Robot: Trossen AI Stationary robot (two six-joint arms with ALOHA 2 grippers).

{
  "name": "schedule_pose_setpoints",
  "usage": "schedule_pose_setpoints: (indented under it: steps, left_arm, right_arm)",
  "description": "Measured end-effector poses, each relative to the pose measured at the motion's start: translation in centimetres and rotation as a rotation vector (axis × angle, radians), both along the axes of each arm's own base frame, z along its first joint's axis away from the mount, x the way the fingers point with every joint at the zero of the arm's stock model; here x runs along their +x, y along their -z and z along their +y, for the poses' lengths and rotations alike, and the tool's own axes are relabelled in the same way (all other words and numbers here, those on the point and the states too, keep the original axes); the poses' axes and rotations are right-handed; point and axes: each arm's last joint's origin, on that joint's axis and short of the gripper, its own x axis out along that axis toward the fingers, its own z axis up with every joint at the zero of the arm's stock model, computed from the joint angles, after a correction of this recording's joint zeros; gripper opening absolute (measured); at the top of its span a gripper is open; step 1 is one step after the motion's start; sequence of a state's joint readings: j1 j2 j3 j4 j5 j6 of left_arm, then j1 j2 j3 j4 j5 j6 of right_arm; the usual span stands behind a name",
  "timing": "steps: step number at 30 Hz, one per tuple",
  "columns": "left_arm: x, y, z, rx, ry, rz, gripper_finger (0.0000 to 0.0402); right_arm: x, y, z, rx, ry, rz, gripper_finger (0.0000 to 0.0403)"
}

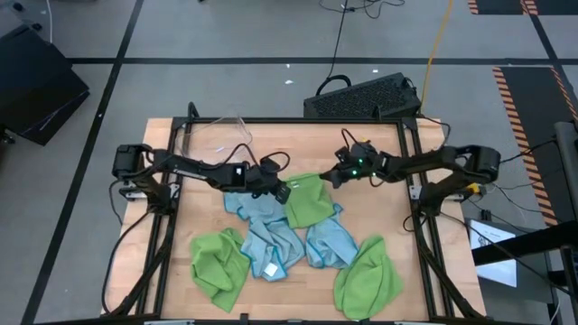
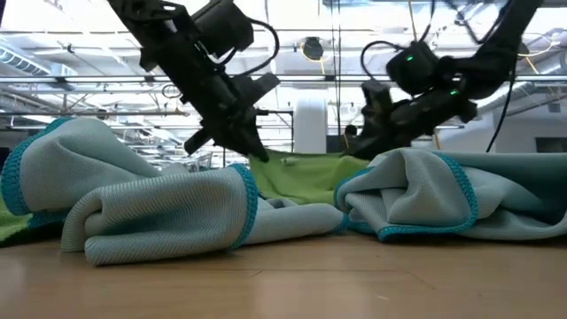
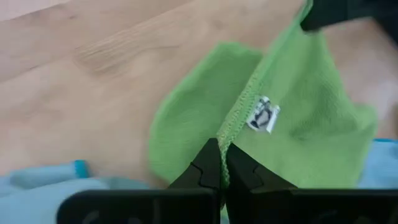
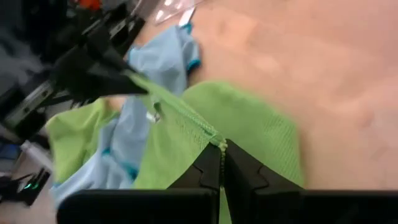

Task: Fold microfiber towels
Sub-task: Fold the top right green microfiber cloth

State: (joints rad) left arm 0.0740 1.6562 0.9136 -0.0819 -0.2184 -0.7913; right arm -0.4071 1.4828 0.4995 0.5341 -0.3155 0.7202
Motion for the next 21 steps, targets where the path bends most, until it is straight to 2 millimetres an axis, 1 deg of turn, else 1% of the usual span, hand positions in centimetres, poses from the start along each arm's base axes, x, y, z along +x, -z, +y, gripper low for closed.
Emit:
schedule_pose_setpoints:
  steps: [4,7,15,18,21]
  left_arm:
    - [0.1,0.2,1.0,0.018,-0.010,0.005,0.0005]
    - [0.2,0.5,1.3,0.026,-0.009,0.010,0.0007]
    - [0.5,0.8,1.4,0.032,0.004,-0.003,0.0009]
    - [0.6,1.1,1.2,0.041,0.008,0.006,0.0015]
    - [0.5,1.3,1.1,0.049,-0.015,0.017,0.0037]
  right_arm:
    - [0.2,0.1,-0.8,0.009,0.003,0.001,0.0002]
    - [0.1,0.2,-0.9,0.014,0.003,0.009,0.0002]
    - [-0.2,0.6,-0.9,0.045,0.015,0.056,0.0004]
    - [-0.3,0.8,-0.9,0.049,0.024,0.077,0.0024]
    - [-0.4,0.8,-1.0,0.049,0.062,0.081,0.0059]
